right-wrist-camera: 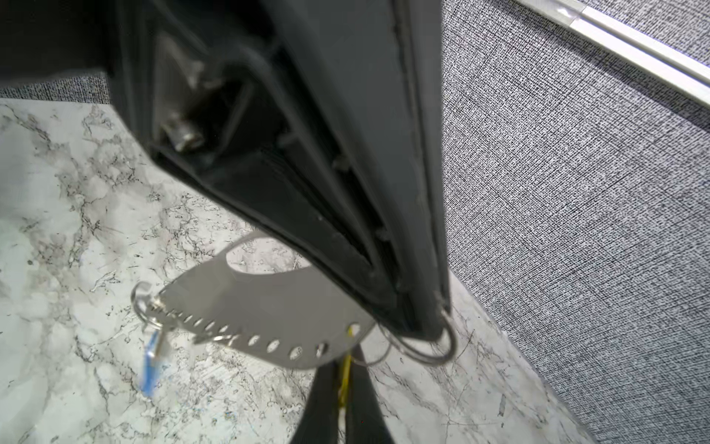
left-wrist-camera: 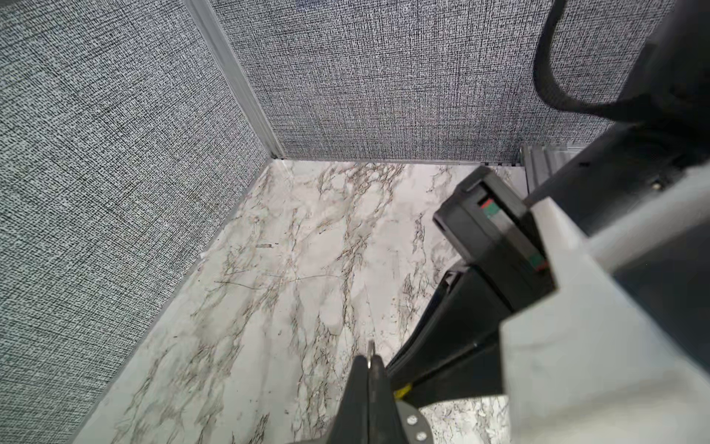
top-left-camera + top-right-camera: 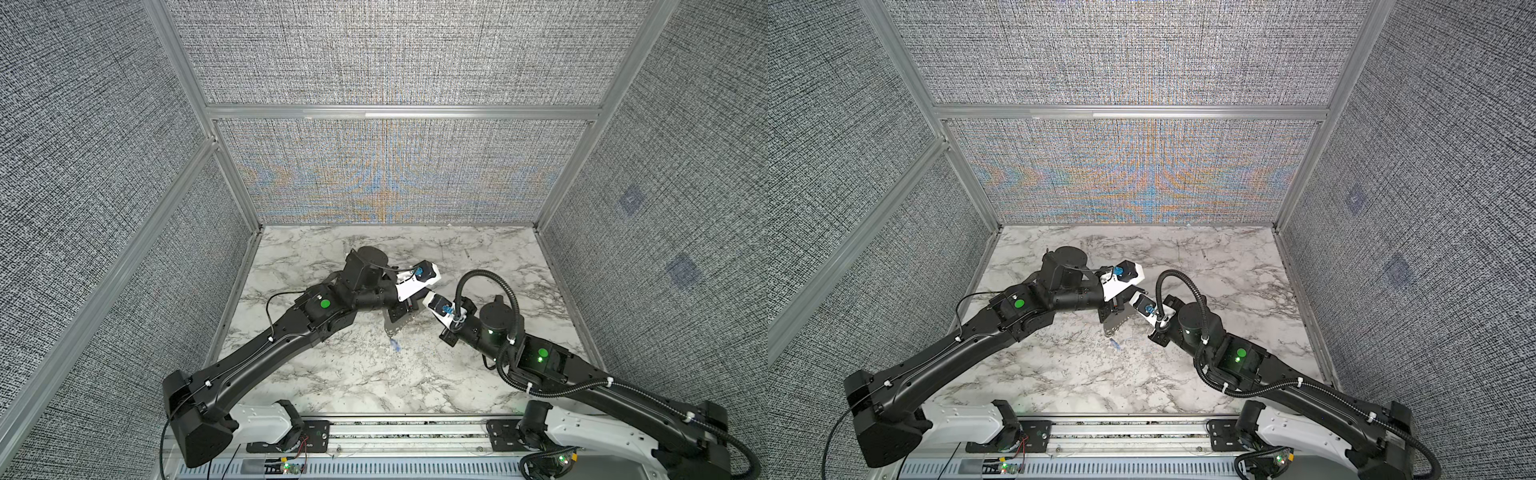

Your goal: Remove the keys from the keyring

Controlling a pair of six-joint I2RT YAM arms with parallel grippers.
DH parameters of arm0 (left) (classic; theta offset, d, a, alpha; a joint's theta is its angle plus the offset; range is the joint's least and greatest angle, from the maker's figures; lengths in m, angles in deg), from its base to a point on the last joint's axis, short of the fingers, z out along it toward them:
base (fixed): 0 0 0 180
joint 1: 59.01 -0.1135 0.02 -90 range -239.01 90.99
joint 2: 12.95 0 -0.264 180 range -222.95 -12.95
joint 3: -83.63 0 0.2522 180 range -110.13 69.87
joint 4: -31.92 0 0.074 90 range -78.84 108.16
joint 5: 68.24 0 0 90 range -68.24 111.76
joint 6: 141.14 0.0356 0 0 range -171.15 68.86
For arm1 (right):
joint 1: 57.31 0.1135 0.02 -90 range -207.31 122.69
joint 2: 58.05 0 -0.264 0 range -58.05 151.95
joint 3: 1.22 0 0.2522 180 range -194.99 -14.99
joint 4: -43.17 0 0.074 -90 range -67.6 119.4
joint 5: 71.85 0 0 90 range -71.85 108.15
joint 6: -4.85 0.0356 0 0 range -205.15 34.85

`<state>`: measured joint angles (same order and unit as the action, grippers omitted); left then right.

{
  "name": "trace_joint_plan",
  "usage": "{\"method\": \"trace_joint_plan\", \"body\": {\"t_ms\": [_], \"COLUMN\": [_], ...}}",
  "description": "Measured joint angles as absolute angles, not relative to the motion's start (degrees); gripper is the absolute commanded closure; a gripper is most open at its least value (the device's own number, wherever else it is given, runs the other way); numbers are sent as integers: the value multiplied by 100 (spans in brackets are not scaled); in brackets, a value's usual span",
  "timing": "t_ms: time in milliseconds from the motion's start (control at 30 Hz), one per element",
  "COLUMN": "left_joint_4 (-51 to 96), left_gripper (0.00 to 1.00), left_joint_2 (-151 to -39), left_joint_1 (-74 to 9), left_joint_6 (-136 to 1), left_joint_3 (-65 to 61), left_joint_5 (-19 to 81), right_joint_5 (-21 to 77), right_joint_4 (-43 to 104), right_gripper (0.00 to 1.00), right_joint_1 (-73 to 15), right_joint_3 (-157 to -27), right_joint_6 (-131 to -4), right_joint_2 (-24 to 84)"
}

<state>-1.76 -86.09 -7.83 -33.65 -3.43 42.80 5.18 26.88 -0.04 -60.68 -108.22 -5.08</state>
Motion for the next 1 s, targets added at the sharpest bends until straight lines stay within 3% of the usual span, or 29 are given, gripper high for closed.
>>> {"method": "trace_joint_plan", "body": {"t_ms": [533,767,1000], "left_joint_4": [777,1098,1413], "left_gripper": [100,100,100], "left_joint_2": [-8120,-7895,-7882], "left_joint_1": [-1037,-1229,-1384], "left_joint_6": [-3771,-3892,-4211], "left_joint_3": [337,682,1397], "left_joint_5": [4166,3816,3464], "right_joint_5": [164,249,848], "right_joint_4": [2249,1427,865], "right_gripper": [100,100,100], "right_joint_1": [-170,-1099,-1993], "right_joint_3": [-6210,-6166,-6334], "right_joint_6": [-10980,-10221,-9080], "right_joint_2": [-646,-742,117]}}
